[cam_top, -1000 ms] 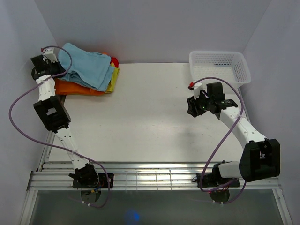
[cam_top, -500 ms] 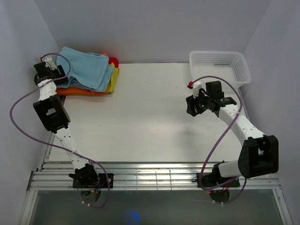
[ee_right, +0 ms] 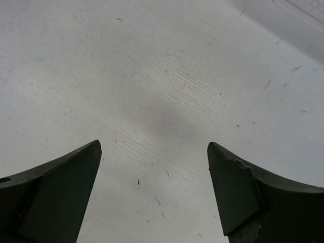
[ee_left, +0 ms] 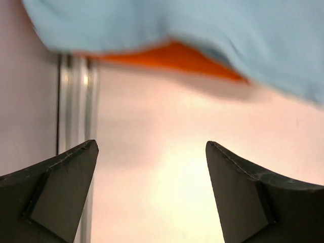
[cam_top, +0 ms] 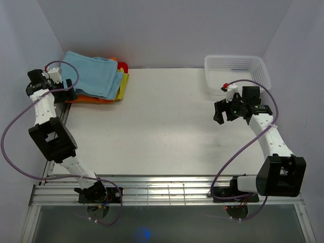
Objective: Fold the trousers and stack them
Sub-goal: Neatly place the folded trousers to the corner
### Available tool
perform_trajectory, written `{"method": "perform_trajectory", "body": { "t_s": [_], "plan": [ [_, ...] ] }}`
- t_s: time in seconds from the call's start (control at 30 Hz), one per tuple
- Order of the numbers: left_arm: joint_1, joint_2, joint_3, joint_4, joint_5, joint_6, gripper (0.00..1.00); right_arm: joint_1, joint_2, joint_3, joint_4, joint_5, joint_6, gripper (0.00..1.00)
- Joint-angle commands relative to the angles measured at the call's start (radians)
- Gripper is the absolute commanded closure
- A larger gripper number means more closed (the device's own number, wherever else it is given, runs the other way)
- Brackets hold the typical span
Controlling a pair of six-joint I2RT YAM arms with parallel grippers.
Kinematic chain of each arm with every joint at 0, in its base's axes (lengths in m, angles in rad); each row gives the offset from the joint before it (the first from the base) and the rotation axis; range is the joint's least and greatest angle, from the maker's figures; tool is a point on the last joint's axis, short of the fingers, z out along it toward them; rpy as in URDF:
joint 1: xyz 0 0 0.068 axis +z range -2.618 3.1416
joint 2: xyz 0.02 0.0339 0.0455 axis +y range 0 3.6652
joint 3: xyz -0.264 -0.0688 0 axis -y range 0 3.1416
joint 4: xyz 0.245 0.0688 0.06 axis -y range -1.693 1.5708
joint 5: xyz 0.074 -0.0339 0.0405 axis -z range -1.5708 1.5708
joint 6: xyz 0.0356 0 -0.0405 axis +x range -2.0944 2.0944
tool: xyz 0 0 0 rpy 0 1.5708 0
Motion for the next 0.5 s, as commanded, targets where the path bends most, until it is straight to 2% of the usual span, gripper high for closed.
{"method": "perform_trajectory", "body": {
  "t_s": [0.0,0.07,0.2,0.3,0.47],
  "plan": [
    [0.002,-0.247,-0.203,-0.153,0.077,0.175,0.02,-0.073,-0.043,0.021,-0.083,-0.065,-0.006,0.1],
    [0.003,-0.375,-0.362,-0.152,0.086,0.223,0.02,-0.09,-0.063,-0.011,-0.109,-0.064,-0.005,0.1],
    [0.0,-0.543,-0.584,-0.159,0.16,0.264,0.02,-0.102,-0.118,-0.085,-0.126,-0.094,0.012,0.1],
    [-0.007,-0.632,-0.694,-0.159,0.232,0.257,0.02,-0.102,-0.163,-0.134,-0.143,-0.111,0.028,0.1],
    [-0.034,-0.691,-0.76,-0.135,0.269,0.235,0.02,-0.104,-0.25,-0.188,-0.154,-0.11,0.054,0.1]
  ]
}}
